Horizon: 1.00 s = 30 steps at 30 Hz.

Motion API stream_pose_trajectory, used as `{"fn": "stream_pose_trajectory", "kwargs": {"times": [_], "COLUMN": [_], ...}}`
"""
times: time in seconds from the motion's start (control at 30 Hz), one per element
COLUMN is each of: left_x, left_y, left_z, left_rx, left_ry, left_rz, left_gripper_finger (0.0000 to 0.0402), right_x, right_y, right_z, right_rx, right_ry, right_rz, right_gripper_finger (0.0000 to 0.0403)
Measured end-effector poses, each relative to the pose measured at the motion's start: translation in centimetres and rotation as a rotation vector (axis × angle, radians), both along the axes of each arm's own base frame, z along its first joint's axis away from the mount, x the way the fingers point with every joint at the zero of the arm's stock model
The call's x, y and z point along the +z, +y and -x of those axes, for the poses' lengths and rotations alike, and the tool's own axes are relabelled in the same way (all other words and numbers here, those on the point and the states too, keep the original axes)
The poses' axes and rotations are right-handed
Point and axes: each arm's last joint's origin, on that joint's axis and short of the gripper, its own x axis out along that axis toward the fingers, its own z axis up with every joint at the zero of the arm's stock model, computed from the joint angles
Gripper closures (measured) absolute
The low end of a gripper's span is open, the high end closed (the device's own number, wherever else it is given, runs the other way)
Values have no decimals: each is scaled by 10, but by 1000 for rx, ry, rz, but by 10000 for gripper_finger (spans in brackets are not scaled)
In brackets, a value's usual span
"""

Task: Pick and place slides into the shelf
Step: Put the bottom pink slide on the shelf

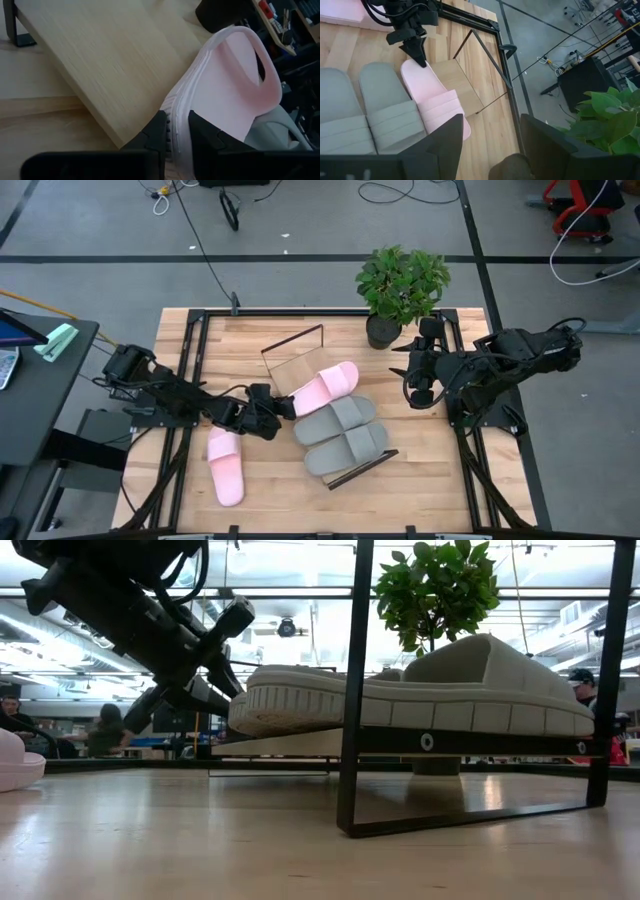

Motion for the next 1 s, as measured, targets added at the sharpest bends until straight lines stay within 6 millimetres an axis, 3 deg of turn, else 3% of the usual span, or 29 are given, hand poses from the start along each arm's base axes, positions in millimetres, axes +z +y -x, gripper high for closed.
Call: {"fn": "stream_pose_trajectory", "kwargs": {"times": [0.27,0.73,1.0], "left_x": [-1,-1,-3], "left_y": [7,7,6], "left_z": [-2,-2,-2], "left_rx": [9,-8,-38], "left_ry": [13,17,33], "left_rz": [14,52,95], "left_gripper_finger": [296,286,237], "right_x": [0,0,0], "right_y": [0,0,0], "right_z": [0,0,0], "right_rx": [0,19,19], "right_ry": [0,11,12], "right_rz": [0,15,15], "right_gripper_finger": [200,200,200]}}
